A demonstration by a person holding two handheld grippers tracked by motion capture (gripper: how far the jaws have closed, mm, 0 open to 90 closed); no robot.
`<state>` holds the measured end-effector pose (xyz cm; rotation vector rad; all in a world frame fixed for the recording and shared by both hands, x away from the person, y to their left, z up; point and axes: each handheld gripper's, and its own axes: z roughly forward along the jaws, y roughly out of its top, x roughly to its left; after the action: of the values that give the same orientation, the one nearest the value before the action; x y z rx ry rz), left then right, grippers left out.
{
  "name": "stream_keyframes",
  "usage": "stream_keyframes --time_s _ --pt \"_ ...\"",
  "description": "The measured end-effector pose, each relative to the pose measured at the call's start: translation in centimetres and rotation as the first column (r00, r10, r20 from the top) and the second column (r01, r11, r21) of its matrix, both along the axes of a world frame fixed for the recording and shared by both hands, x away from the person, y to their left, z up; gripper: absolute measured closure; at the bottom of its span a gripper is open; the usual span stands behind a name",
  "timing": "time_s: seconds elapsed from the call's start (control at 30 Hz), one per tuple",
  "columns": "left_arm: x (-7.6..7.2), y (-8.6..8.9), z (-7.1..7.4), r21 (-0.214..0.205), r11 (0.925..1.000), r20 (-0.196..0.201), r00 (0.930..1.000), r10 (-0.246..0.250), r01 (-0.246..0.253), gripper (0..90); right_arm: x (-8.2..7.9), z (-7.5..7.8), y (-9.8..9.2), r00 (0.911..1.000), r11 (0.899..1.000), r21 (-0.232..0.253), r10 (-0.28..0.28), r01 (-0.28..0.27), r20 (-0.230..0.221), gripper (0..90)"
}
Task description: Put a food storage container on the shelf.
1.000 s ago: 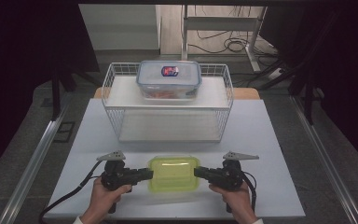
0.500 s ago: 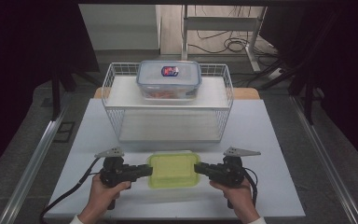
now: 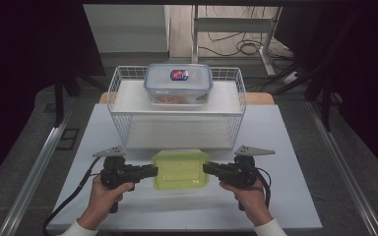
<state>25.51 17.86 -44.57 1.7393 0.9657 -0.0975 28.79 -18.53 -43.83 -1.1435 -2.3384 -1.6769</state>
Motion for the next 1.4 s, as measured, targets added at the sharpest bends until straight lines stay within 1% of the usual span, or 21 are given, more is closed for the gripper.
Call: stream_keyframes --time_s 0.17,0.27,0.3,0.37,0.57,0.63,0.67,0.87,0.9,0.93,1.0,1.03,1.07,1.1,1.13,1.17,1.23,1.27,1.3,1.37,1.4 --pt "0.3 0.0 1.5 0.003 1.0000 0.026 0.9997 0.001 -0.001 78.4 0.3 1.3 0.0 0.9998 1.000 0.004 0.000 0.000 0.022 79.2" --pt "0.5 0.0 2.1 0.008 1.0000 0.032 0.9995 -0.001 0.001 78.4 0.4 1.7 0.0 0.9996 1.000 0.007 -0.001 0.000 0.028 79.2" --pt "0.6 0.0 2.4 0.011 0.9999 0.039 0.9992 -0.002 0.002 78.4 0.4 1.9 0.0 0.9997 1.000 0.010 -0.002 0.002 0.024 79.1" --pt "0.7 0.0 3.2 0.007 1.0000 0.050 0.9988 -0.005 0.005 78.3 0.5 2.6 -0.1 0.9993 1.000 0.018 -0.002 0.002 0.036 79.1" --pt "1.0 0.0 4.4 0.006 1.0000 0.068 0.9977 -0.006 0.006 78.3 0.7 3.6 -0.1 0.9988 1.000 0.026 -0.003 0.002 0.049 79.1" --pt "1.2 0.1 4.8 0.006 1.0000 0.076 0.9971 -0.006 0.005 78.4 0.9 4.4 -0.1 0.9981 1.000 0.023 -0.001 0.000 0.061 79.1" --pt "1.3 0.1 4.9 0.005 1.0000 0.078 0.9970 -0.005 0.005 78.4 0.9 4.4 -0.1 0.9981 1.000 0.023 -0.001 0.000 0.061 79.1" --pt "1.9 0.1 6.3 0.007 1.0000 0.098 0.9951 -0.007 0.007 78.4 1.5 5.8 0.0 0.9975 1.000 0.029 0.000 -0.002 0.071 79.0" --pt "2.1 0.2 6.7 0.008 0.9999 0.105 0.9945 -0.008 0.007 78.4 1.7 6.5 0.0 0.9966 1.000 0.026 0.000 -0.002 0.082 79.0" --pt "2.1 0.2 6.9 0.006 1.0000 0.106 0.9944 -0.004 0.004 78.4 1.7 6.5 0.0 0.9966 1.000 0.026 0.000 -0.002 0.082 79.0" --pt "2.5 0.3 7.8 0.003 1.0000 0.119 0.9929 -0.005 0.004 78.4 2.0 7.2 0.1 0.9959 1.000 0.025 0.002 -0.004 0.091 79.0" --pt "2.6 0.3 8.1 0.003 1.0000 0.123 0.9924 -0.005 0.005 78.4 2.3 8.1 0.2 0.9949 1.000 0.024 0.003 -0.005 0.101 79.0" --pt "2.7 0.4 8.3 0.003 1.0000 0.126 0.9920 -0.004 0.004 78.4 2.3 8.1 0.2 0.9949 1.000 0.024 0.003 -0.005 0.101 79.0" --pt "3.0 0.5 9.0 0.004 1.0000 0.135 0.9909 -0.002 0.002 78.4 2.6 8.9 0.3 0.9939 1.000 0.015 0.006 -0.008 0.110 79.0" --pt "3.0 0.5 9.0 0.004 1.0000 0.135 0.9909 -0.002 0.002 78.4 2.6 8.9 0.3 0.9939 1.000 0.015 0.006 -0.008 0.110 79.0" --pt "3.1 0.5 9.4 0.008 1.0000 0.141 0.9900 -0.005 0.004 78.4 2.7 9.2 0.4 0.9934 1.000 0.013 0.008 -0.010 0.115 79.0" --pt "3.4 0.7 10.1 0.002 1.0000 0.149 0.9889 -0.003 0.002 78.4 3.1 10.5 0.5 0.9921 1.000 0.012 0.009 -0.010 0.125 79.0" --pt "3.4 0.7 10.1 0.002 1.0000 0.149 0.9889 -0.003 0.002 78.4 3.1 10.5 0.5 0.9921 1.000 0.012 0.009 -0.010 0.125 79.0" --pt "3.5 0.8 10.5 0.002 1.0000 0.153 0.9882 0.000 0.000 78.5 3.4 11.2 0.7 0.9906 1.000 0.009 0.010 -0.011 0.137 79.0" --pt "4.1 1.0 11.4 -0.005 1.0000 0.158 0.9874 0.005 -0.004 78.6 3.6 11.8 0.8 0.9895 1.000 0.008 0.007 -0.009 0.145 79.0" --pt "4.1 1.0 11.4 -0.005 1.0000 0.158 0.9874 0.005 -0.004 78.6 3.8 12.2 0.9 0.9889 1.000 0.009 0.007 -0.008 0.148 79.0"
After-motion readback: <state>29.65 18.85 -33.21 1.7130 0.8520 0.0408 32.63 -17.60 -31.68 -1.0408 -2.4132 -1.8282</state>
